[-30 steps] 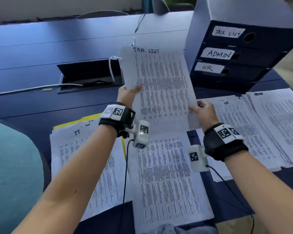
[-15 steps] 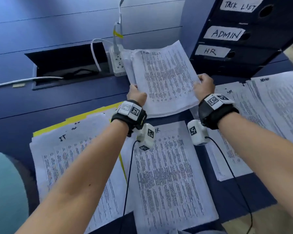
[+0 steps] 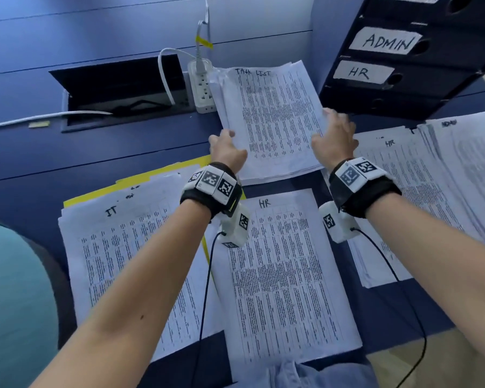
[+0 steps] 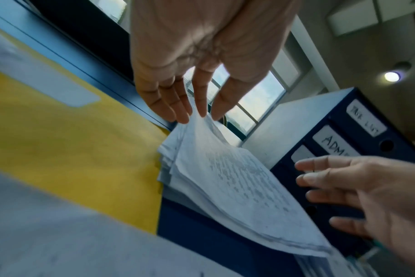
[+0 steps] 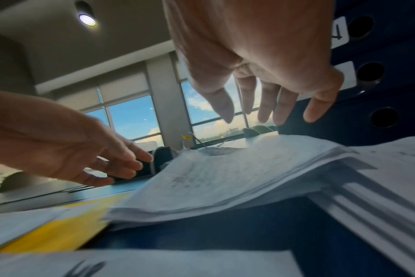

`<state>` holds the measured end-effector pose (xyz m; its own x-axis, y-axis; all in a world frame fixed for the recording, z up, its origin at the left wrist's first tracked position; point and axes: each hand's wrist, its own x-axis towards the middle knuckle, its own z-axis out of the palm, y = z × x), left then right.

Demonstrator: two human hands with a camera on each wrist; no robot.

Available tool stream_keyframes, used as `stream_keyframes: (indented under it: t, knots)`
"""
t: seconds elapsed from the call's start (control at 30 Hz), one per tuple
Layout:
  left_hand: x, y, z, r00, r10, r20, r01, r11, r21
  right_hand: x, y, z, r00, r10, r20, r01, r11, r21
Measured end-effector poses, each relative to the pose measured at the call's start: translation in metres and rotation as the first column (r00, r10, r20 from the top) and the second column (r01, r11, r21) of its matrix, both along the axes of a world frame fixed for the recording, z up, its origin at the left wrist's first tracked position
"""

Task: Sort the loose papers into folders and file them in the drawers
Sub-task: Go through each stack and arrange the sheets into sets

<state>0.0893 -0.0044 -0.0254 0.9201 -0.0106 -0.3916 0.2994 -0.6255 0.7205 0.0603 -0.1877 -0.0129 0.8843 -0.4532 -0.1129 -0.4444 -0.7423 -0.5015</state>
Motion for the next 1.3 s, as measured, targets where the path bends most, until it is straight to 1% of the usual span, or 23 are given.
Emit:
stream_keyframes:
  t: [0.1, 0.17, 0.23, 0.3, 0.37, 0.4, 0.47, 0.53, 0.63, 0.73, 0.8, 0.87, 0.97, 1.03, 1.13, 1.3]
  knots:
    - [-0.018, 0.01, 0.003, 0.997, 0.046, 0.068, -0.045, 0.999, -0.025, -0.026, 0.019, -0.003, 0.985, 0.165, 0.048, -0.17, 0.979, 0.116]
    - [-0.034, 0.013, 0.002, 0.998, 0.014, 0.059, -0.015, 1.0, 0.005, -0.045, 0.031, -0.006, 0.969, 0.237, 0.066, -0.245, 0.949, 0.197]
    - [-0.05, 0.015, -0.003, 0.999, -0.038, 0.02, 0.036, 0.995, 0.091, -0.066, 0.041, -0.01, 0.955, 0.291, 0.054, -0.295, 0.924, 0.243]
    - [-0.065, 0.017, -0.008, 0.993, -0.116, -0.03, 0.119, 0.963, 0.242, -0.087, 0.047, -0.015, 0.938, 0.348, 0.011, -0.337, 0.902, 0.27]
    - [-0.08, 0.018, -0.011, 0.976, -0.199, -0.087, 0.217, 0.898, 0.383, -0.107, 0.05, -0.021, 0.91, 0.411, -0.049, -0.385, 0.884, 0.266]
    - [-0.087, 0.018, -0.011, 0.968, -0.228, -0.105, 0.251, 0.873, 0.419, -0.115, 0.051, -0.024, 0.898, 0.432, -0.079, -0.399, 0.878, 0.265]
    - [-0.098, 0.017, -0.013, 0.955, -0.281, -0.092, 0.291, 0.84, 0.457, -0.129, 0.052, -0.031, 0.881, 0.455, -0.131, -0.412, 0.873, 0.262]
    - [-0.105, 0.016, -0.013, 0.941, -0.333, -0.058, 0.319, 0.817, 0.481, -0.138, 0.053, -0.037, 0.86, 0.473, -0.191, -0.44, 0.877, 0.191]
    - [-0.111, 0.017, -0.013, 0.927, -0.375, -0.016, 0.331, 0.799, 0.501, -0.146, 0.053, -0.042, 0.833, 0.491, -0.253, -0.503, 0.864, 0.022]
    - [-0.113, 0.021, -0.012, 0.922, -0.385, 0.044, 0.317, 0.813, 0.488, -0.144, 0.052, -0.04, 0.82, 0.494, -0.29, -0.536, 0.84, -0.086]
    - [-0.114, 0.023, -0.011, 0.913, -0.399, 0.088, 0.317, 0.829, 0.461, -0.141, 0.052, -0.036, 0.798, 0.513, -0.316, -0.575, 0.805, -0.146]
    - [-0.114, 0.026, -0.009, 0.897, -0.428, 0.105, 0.342, 0.827, 0.447, -0.138, 0.055, -0.033, 0.771, 0.535, -0.345, -0.615, 0.765, -0.189]
    - [-0.115, 0.033, -0.008, 0.902, -0.406, 0.146, 0.336, 0.874, 0.352, -0.138, 0.059, -0.029, 0.742, 0.552, -0.38, -0.657, 0.712, -0.247]
    - [-0.114, 0.038, -0.009, 0.91, -0.375, 0.177, 0.319, 0.906, 0.278, -0.14, 0.059, -0.028, 0.732, 0.555, -0.395, -0.669, 0.695, -0.265]
    - [-0.111, 0.043, -0.009, 0.921, -0.351, 0.17, 0.319, 0.929, 0.189, -0.143, 0.058, -0.026, 0.733, 0.558, -0.389, -0.67, 0.693, -0.268]
    - [-0.107, 0.049, -0.013, 0.944, -0.301, 0.134, 0.287, 0.951, 0.115, -0.149, 0.059, -0.025, 0.713, 0.589, -0.38, -0.697, 0.653, -0.297]
